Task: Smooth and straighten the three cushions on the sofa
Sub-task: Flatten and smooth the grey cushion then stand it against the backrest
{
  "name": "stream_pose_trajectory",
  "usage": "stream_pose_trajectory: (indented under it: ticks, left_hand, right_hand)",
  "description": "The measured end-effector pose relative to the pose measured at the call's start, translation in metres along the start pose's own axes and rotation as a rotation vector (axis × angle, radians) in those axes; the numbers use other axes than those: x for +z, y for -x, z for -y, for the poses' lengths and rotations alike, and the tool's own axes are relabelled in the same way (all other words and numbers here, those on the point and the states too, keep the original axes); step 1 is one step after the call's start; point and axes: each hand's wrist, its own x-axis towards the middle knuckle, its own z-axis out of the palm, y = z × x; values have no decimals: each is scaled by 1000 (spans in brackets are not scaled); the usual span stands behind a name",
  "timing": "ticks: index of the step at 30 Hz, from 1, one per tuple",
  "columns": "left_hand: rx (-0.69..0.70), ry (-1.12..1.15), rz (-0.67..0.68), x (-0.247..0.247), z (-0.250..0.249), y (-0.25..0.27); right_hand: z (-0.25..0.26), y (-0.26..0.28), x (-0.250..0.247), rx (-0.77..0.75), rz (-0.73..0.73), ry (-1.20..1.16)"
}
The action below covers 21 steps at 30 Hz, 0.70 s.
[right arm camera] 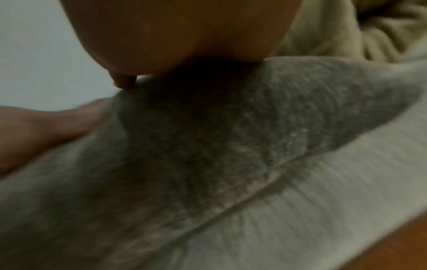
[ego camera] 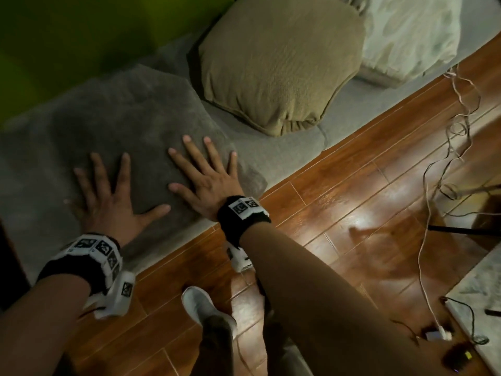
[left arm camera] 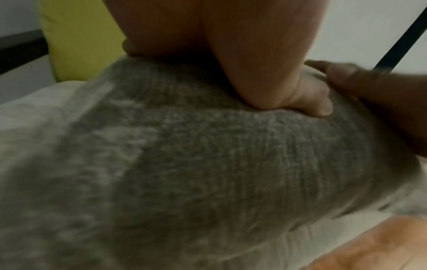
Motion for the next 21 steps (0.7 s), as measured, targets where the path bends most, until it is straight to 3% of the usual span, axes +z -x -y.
stream_pose_trajectory:
  ticks: [3,7,9,10,12,14,16,17,21]
  left_hand:
    - [23,-77,71,17,4,-9]
    - [22,-102,61,27,-10,-24]
    - [26,-96,56,31,-10,-30]
    - [23,-92,53,31,-9,-32]
    - [23,-101,51,34,-11,-36]
    - [27,-117,54,38,-11,-40]
    - [33,-106,61,37,-6,-42]
    - [44,-88,63,36,1,-41]
    - [115,-80,86,30,29,-28]
  right_hand:
    - [-35,-1,22,128,110,-16]
    - [-84,33,28,494,276,-196]
    - [-99,46,17,539,246,-169]
    - [-97,47,8,552,152,-183]
    - [-73,38,-8,471,-95,-211]
    - [-30,15,-13,180,-183,-179]
    - [8,-6,0,-121,-117,12]
    - [16,-15,8,-184,-61,102]
    - [-10,-24,26,-169,102,264]
